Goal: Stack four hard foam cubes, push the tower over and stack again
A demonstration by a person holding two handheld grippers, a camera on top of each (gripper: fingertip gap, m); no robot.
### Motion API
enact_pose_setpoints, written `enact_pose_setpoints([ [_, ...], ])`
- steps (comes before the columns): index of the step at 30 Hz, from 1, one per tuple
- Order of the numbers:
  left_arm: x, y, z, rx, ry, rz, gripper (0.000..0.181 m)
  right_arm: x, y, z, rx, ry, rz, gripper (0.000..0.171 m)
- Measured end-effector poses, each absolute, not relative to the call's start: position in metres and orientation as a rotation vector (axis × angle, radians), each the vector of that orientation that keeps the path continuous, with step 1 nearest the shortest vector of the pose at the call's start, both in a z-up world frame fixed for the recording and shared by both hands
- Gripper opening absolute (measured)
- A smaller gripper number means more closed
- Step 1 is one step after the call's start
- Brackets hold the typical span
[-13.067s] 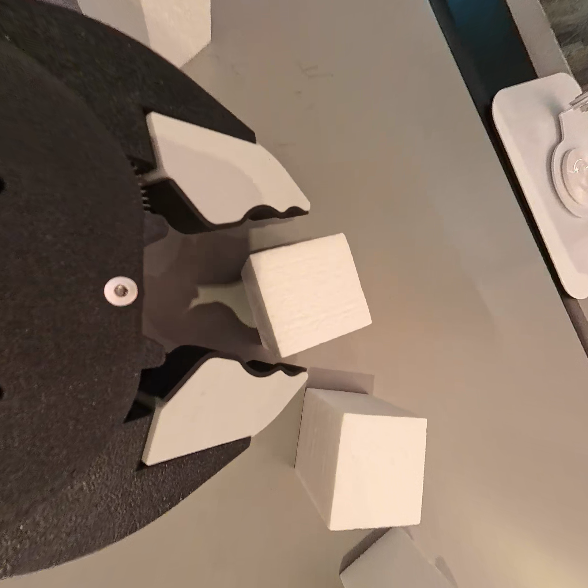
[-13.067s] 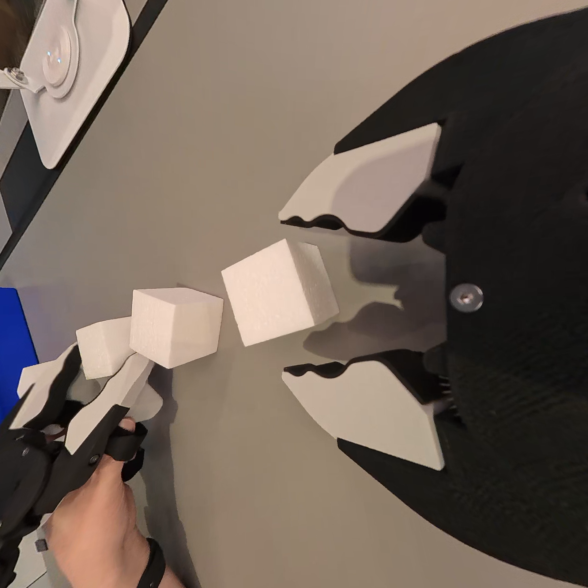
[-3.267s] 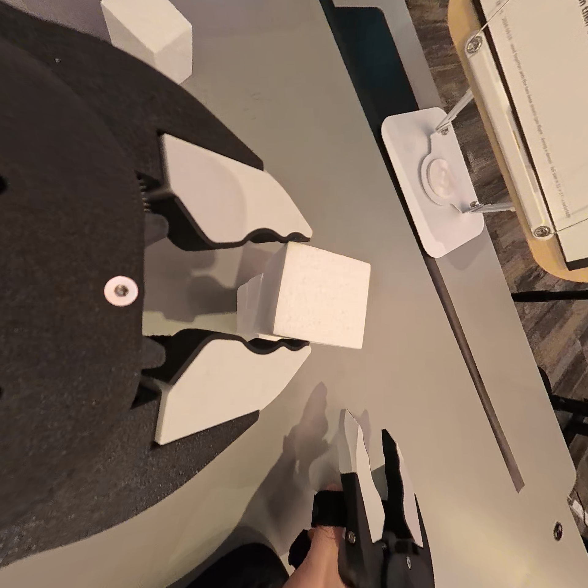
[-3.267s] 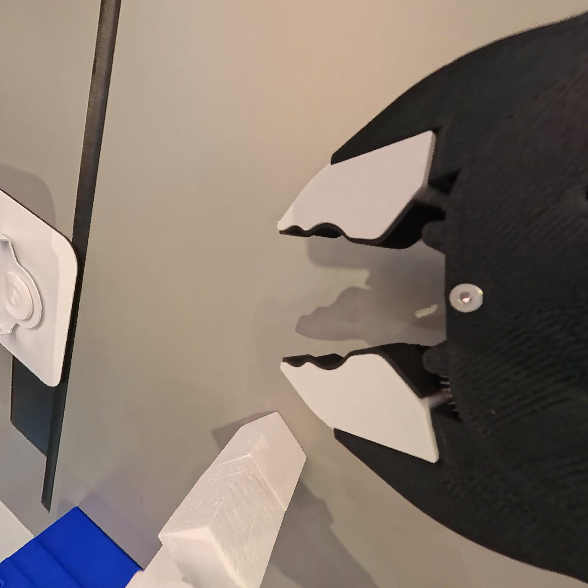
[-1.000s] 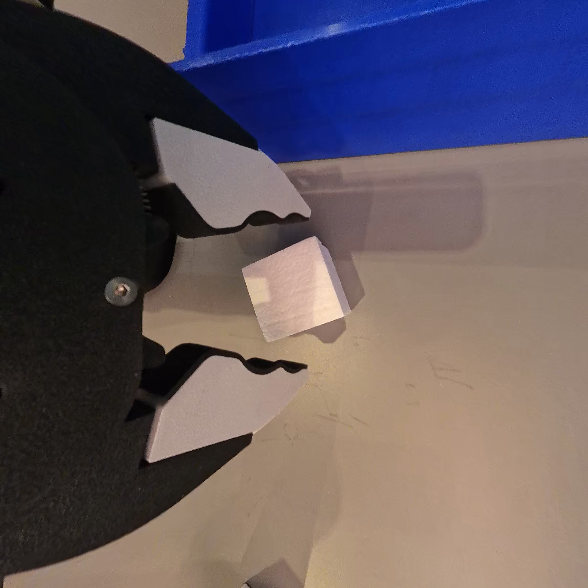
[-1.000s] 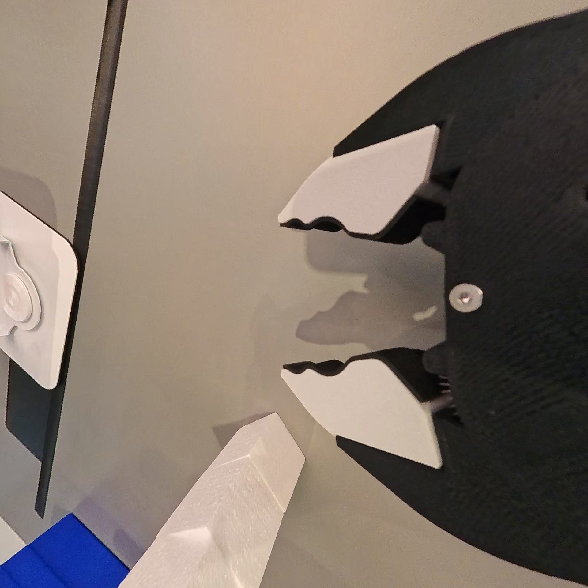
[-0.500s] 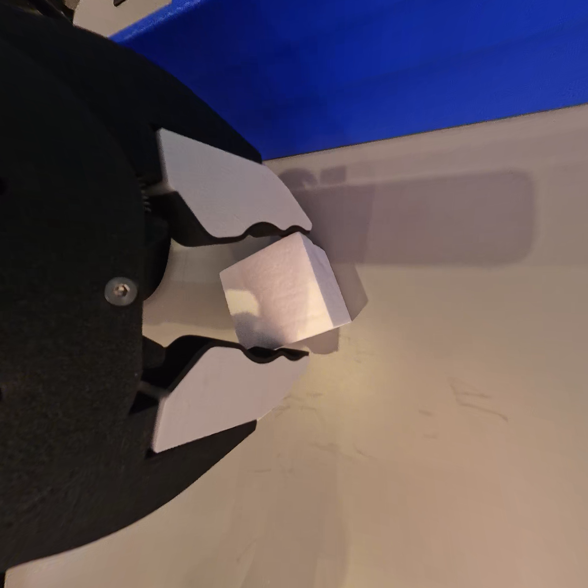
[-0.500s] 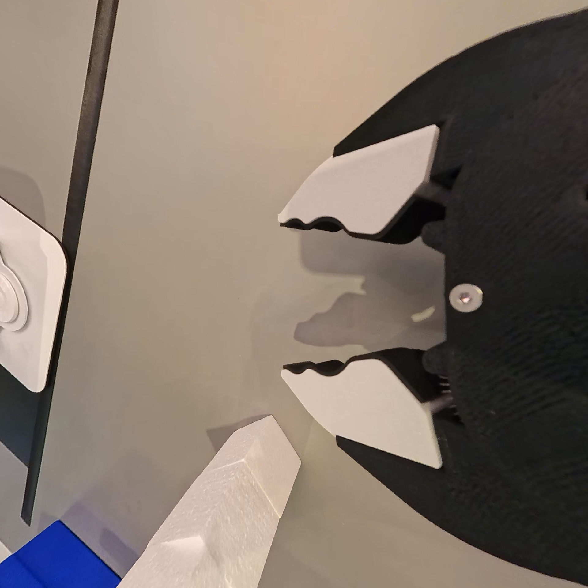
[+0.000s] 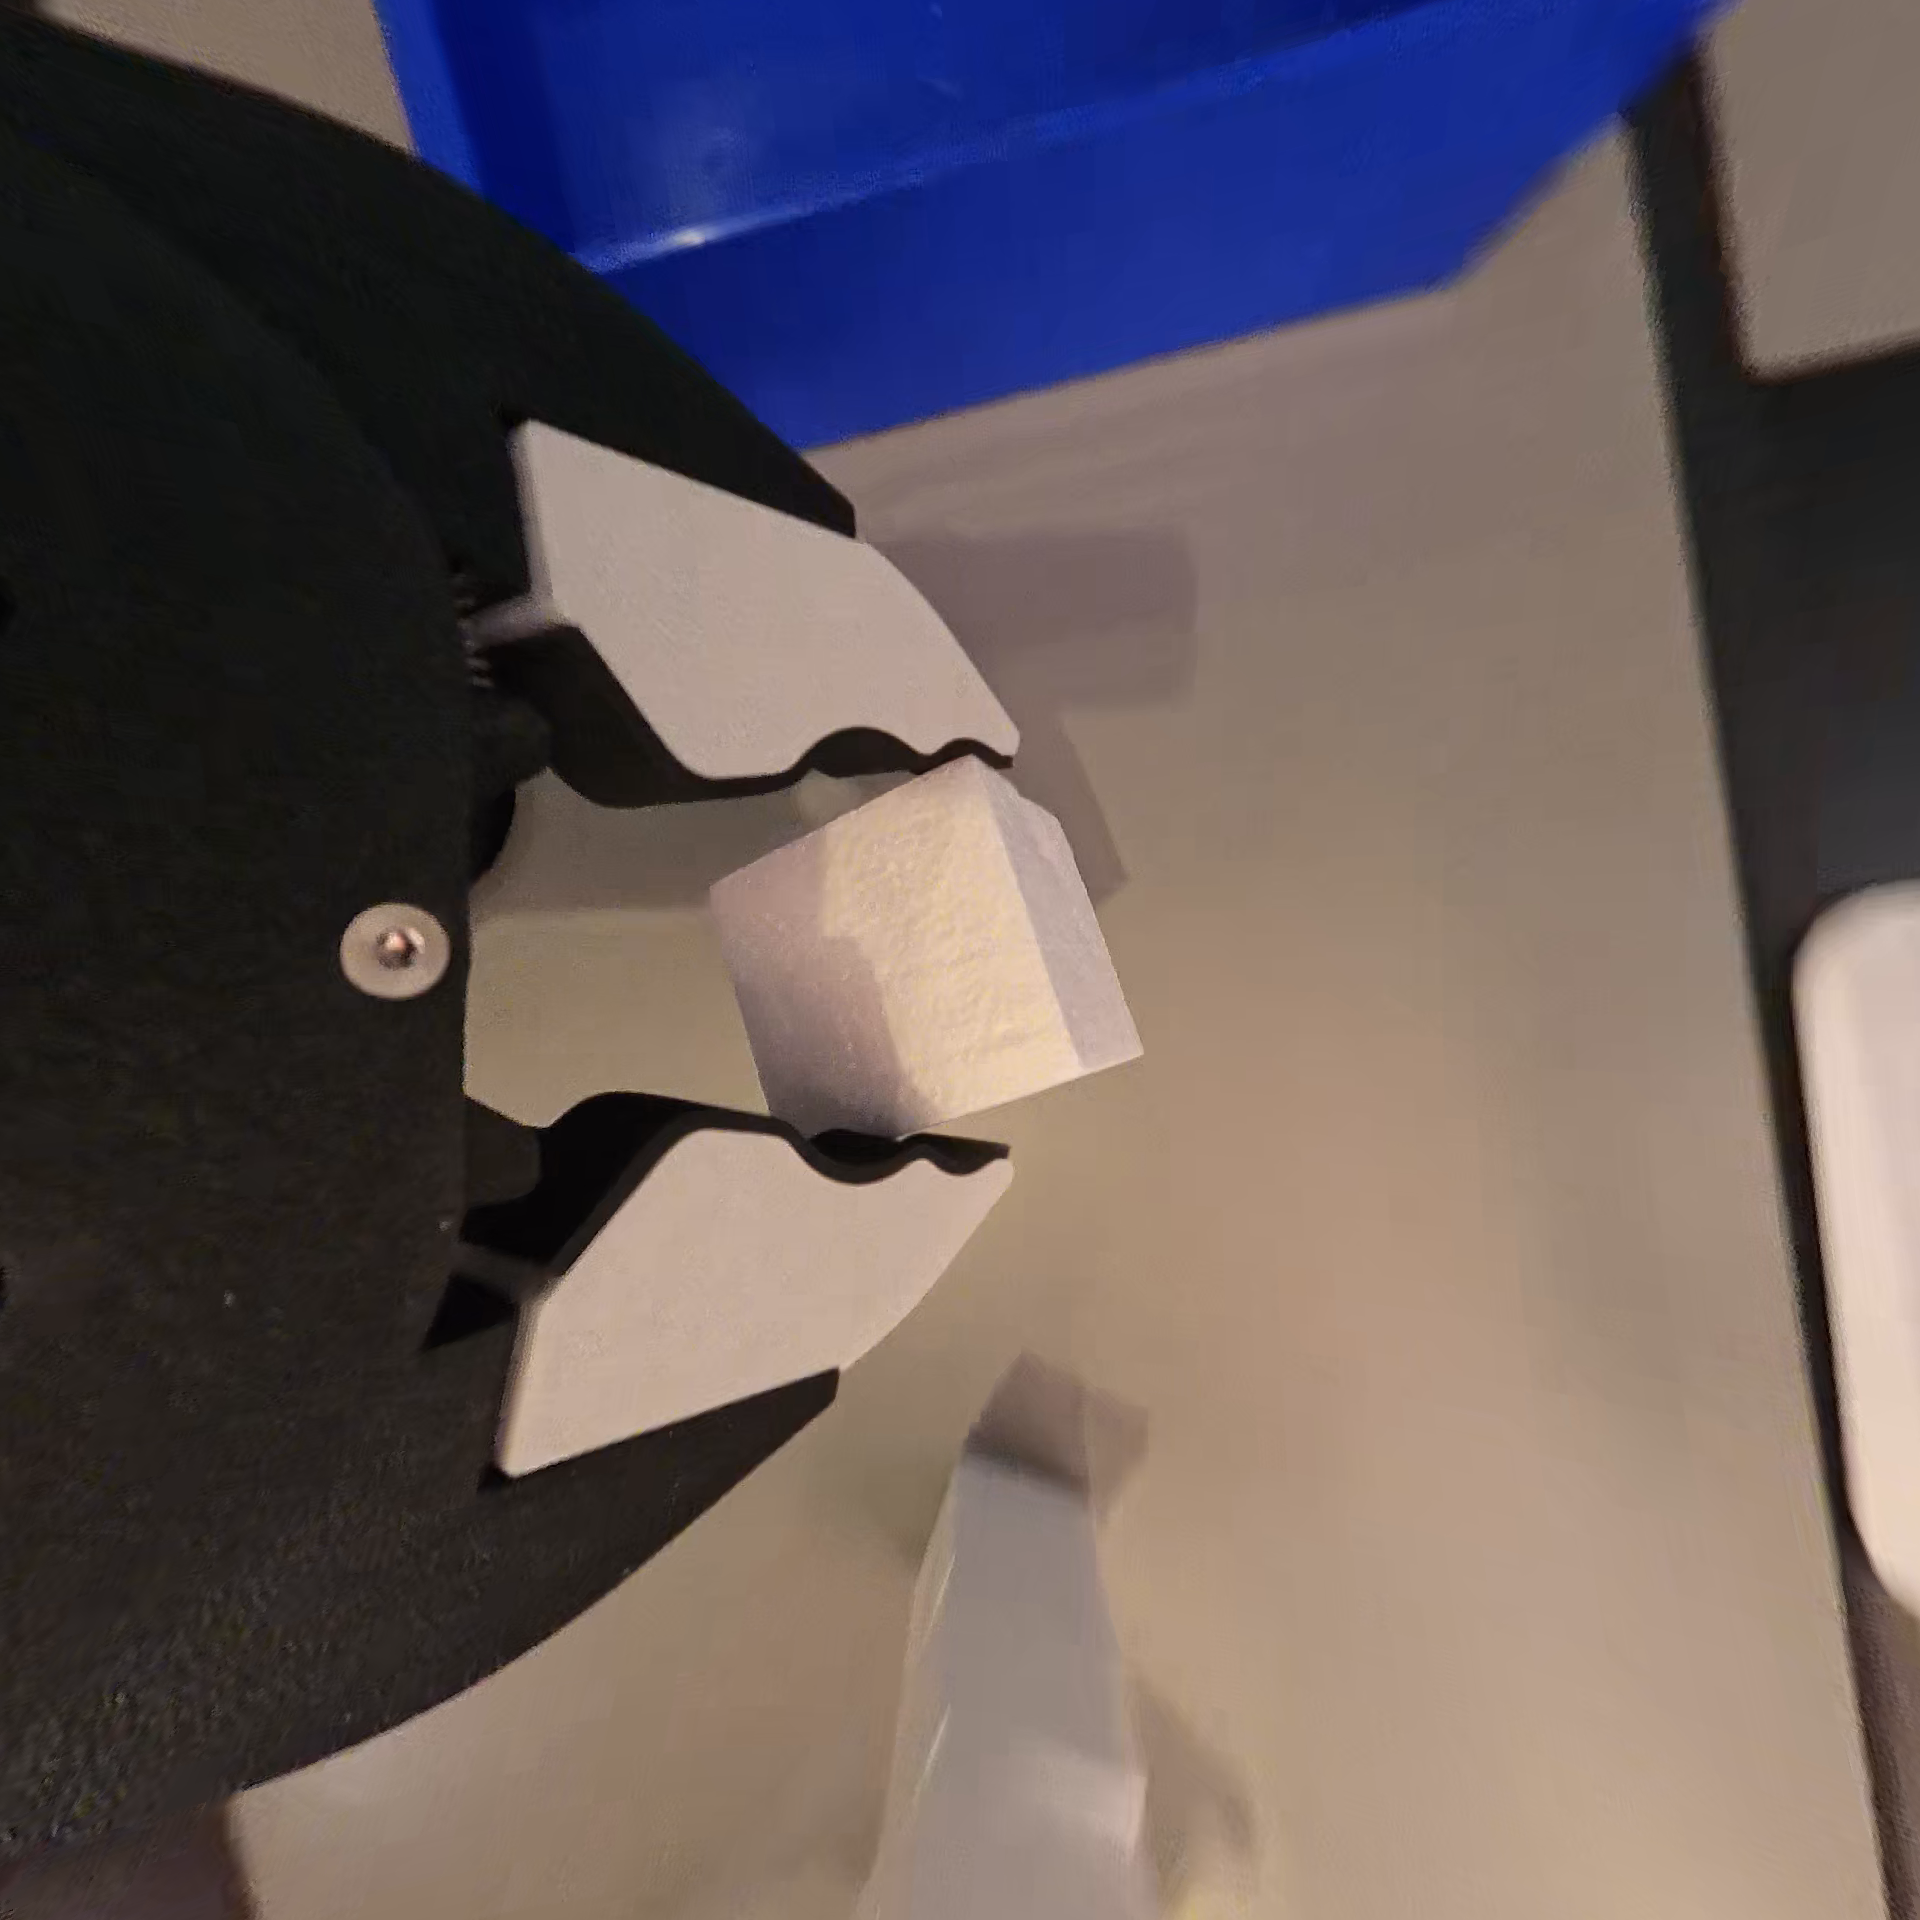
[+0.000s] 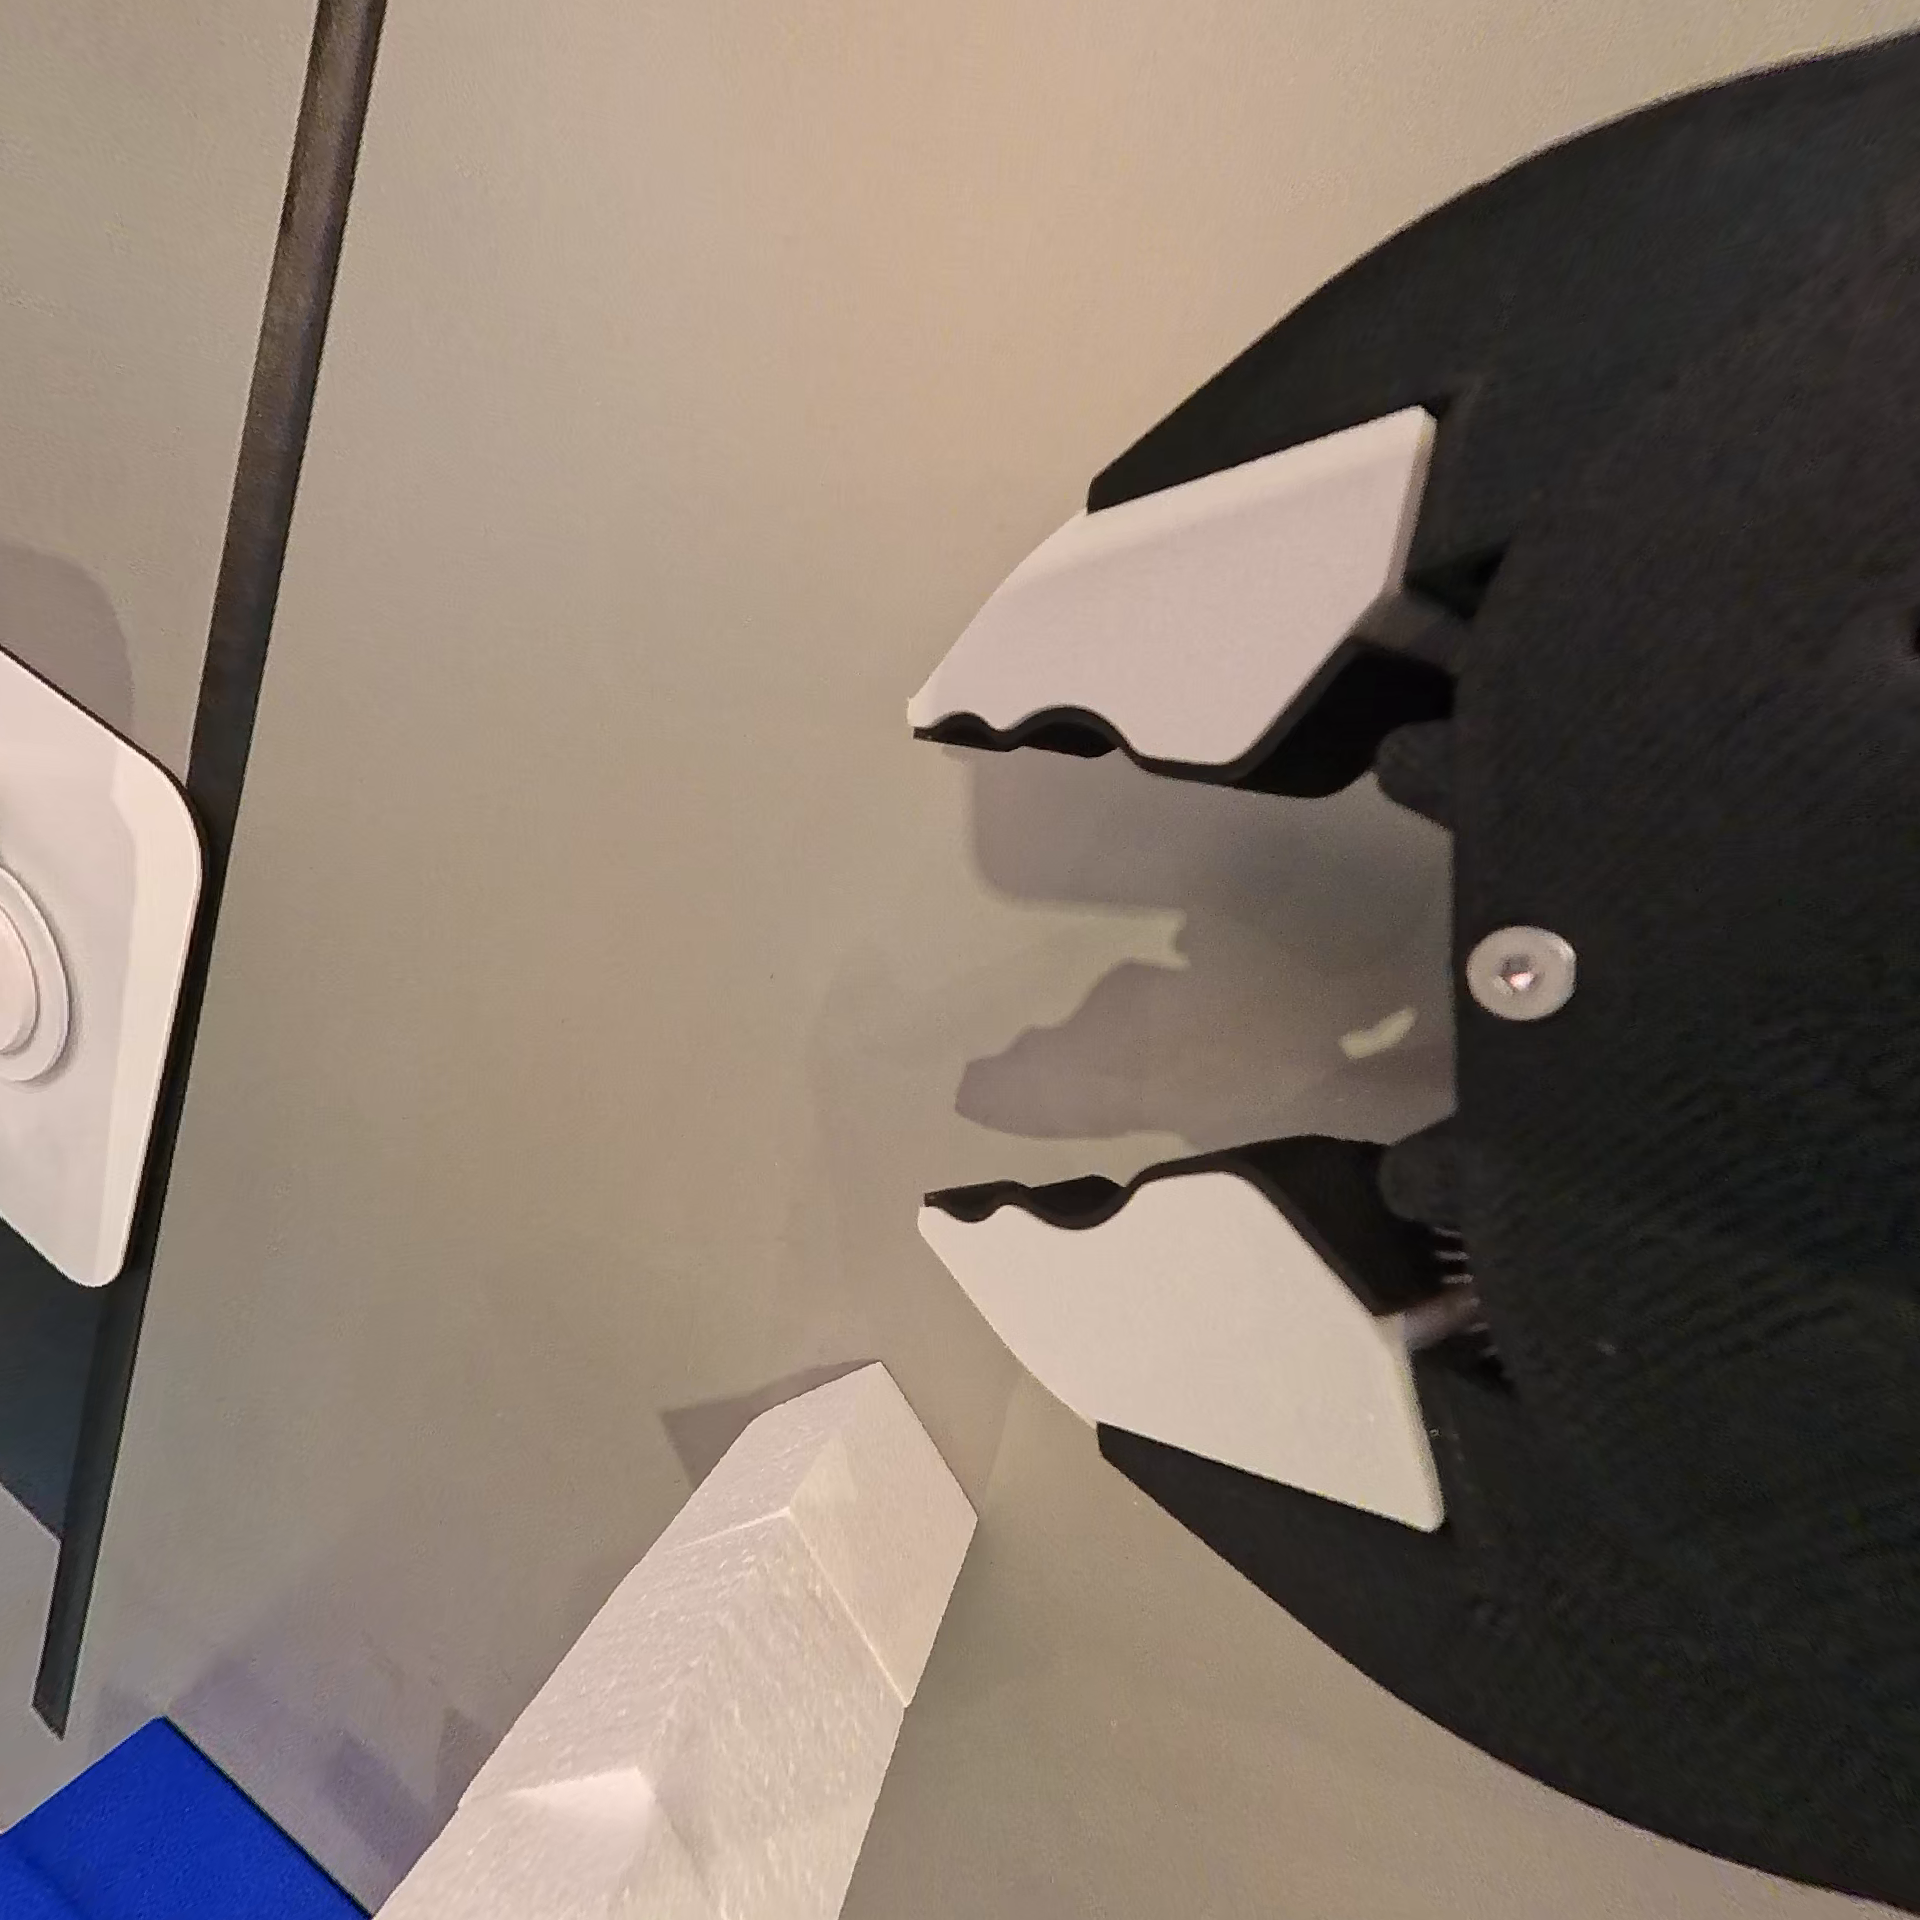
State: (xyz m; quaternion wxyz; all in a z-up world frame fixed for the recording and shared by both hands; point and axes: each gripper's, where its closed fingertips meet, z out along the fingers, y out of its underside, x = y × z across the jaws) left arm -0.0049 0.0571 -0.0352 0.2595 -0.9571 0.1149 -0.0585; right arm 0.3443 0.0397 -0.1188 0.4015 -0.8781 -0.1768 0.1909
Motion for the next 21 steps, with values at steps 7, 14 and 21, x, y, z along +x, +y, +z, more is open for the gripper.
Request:
enact_pose_setpoints([
  [7,0.131,0.000,0.073,-2.186,1.056,-0.564,0.067,0.345,0.040,-0.118,-2.217,-0.437,0.493,0.081],
  [14,0.174,-0.018,0.081,-2.009,1.578,-0.436,0.067,0.347,0.040,-0.119,-2.220,-0.432,0.489,0.082],
  [21,0.185,-0.010,0.056,-1.928,1.974,-0.260,0.067,0.347,0.040,-0.124,-2.236,-0.443,0.470,0.082],
])
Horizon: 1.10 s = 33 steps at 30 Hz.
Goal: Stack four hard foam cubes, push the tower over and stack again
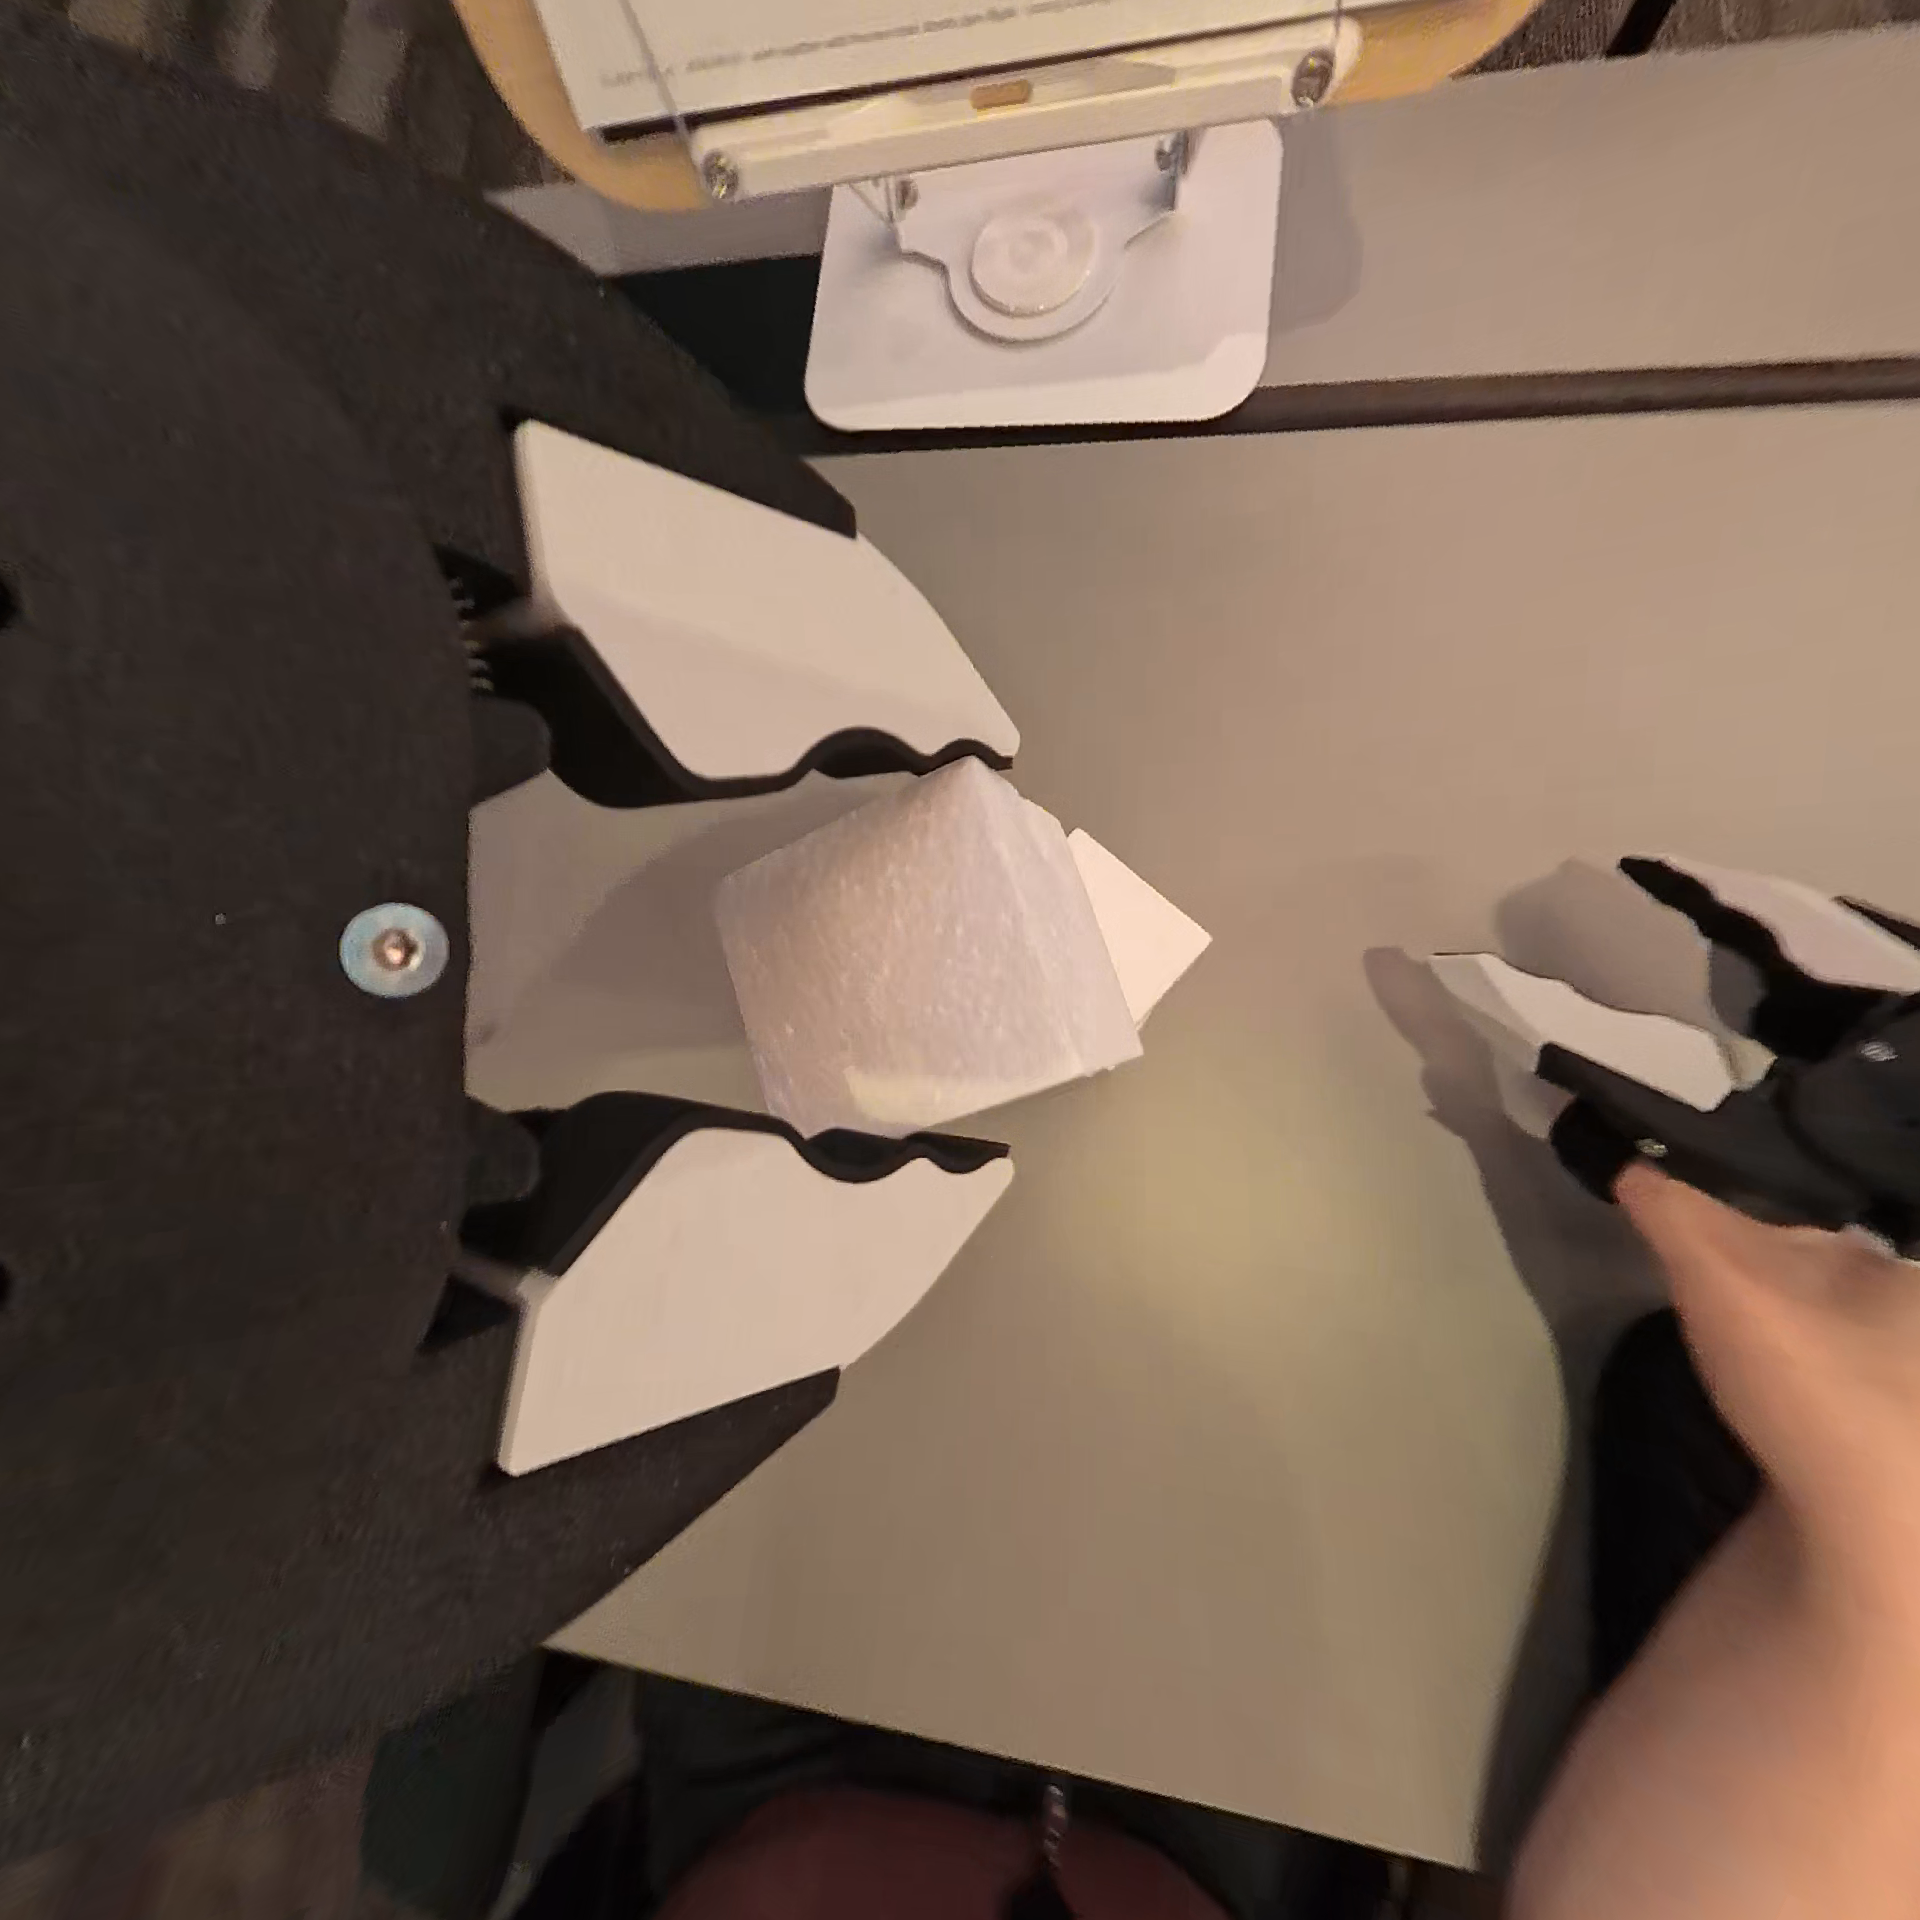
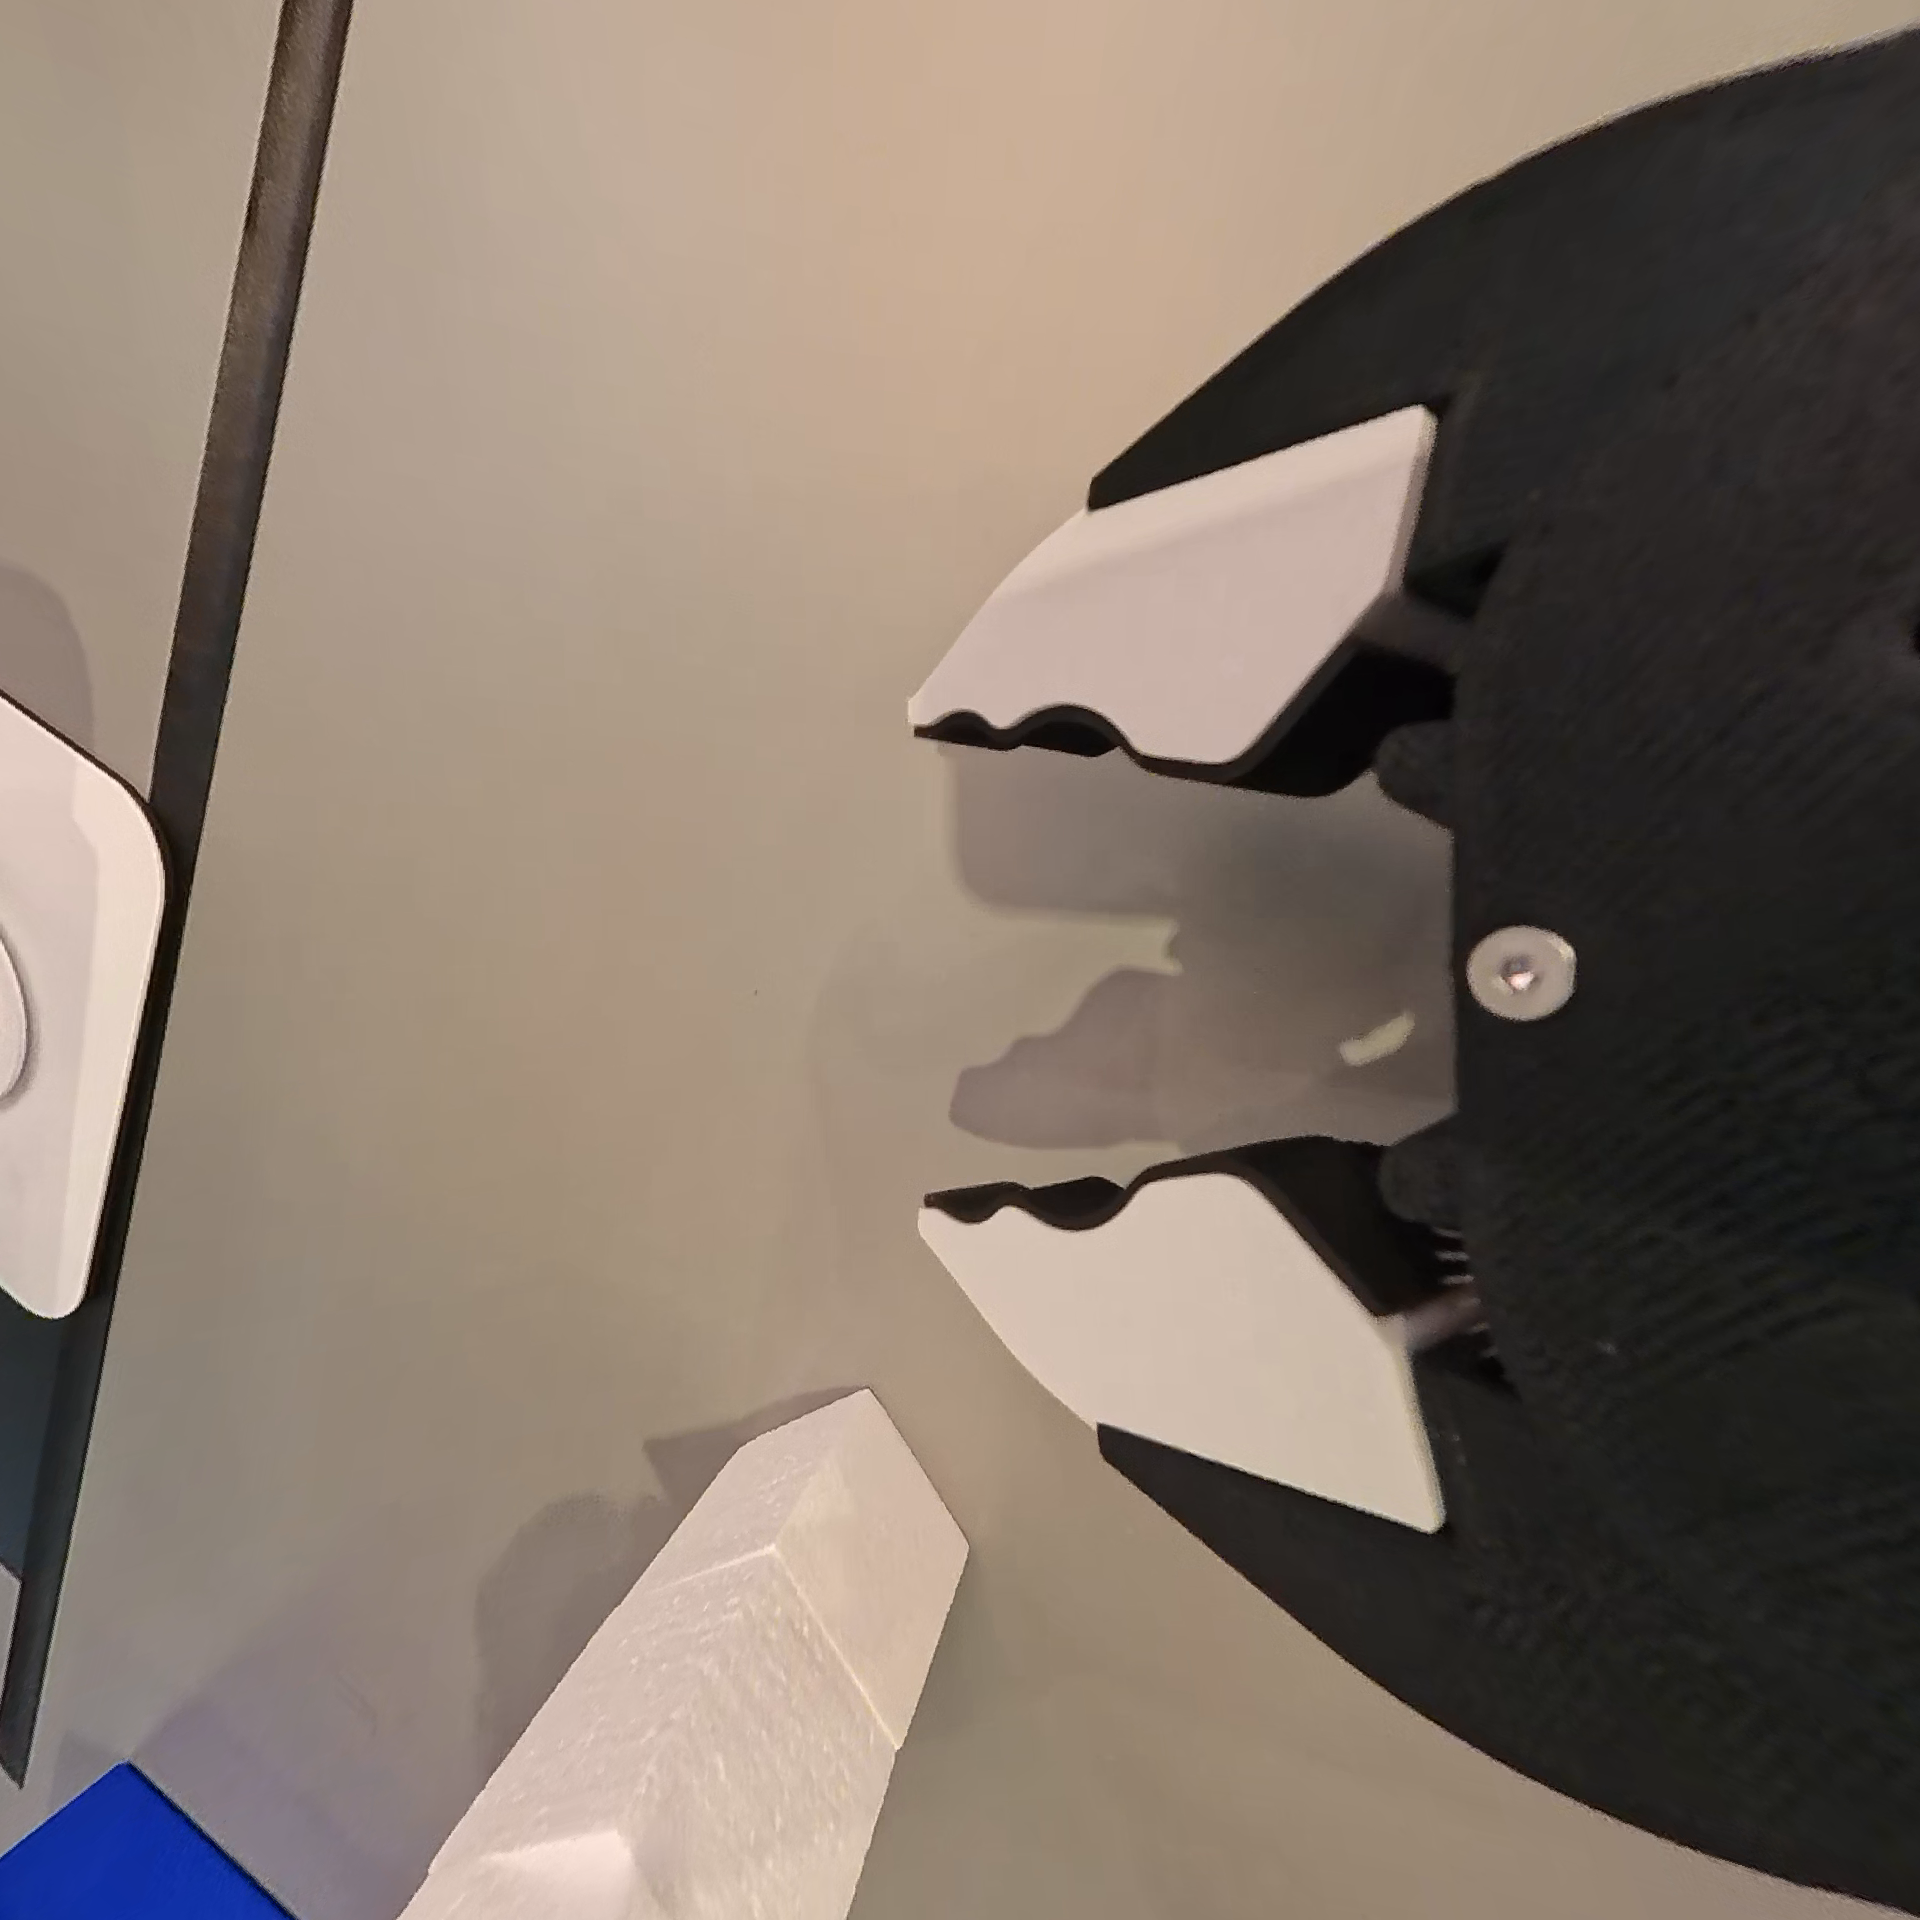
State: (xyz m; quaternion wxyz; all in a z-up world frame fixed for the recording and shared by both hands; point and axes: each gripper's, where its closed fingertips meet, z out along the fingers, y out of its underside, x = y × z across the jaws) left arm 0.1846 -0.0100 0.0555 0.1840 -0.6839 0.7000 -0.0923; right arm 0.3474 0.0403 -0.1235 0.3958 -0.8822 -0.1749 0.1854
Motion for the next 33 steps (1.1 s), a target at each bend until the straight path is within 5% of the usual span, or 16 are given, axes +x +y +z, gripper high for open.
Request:
enact_pose_setpoints([
  [6,0.195,-0.003,0.029,-1.950,2.054,-0.131,0.067,0.351,0.042,-0.124,-2.235,-0.418,0.485,0.082],
  [17,0.211,-0.003,0.037,-2.432,1.434,-0.178,0.067,0.348,0.041,-0.130,-2.254,-0.433,0.480,0.082],
  [33,0.205,0.008,0.014,-2.461,1.475,-0.044,0.067,0.347,0.041,-0.127,-2.241,-0.431,0.502,0.082],
])
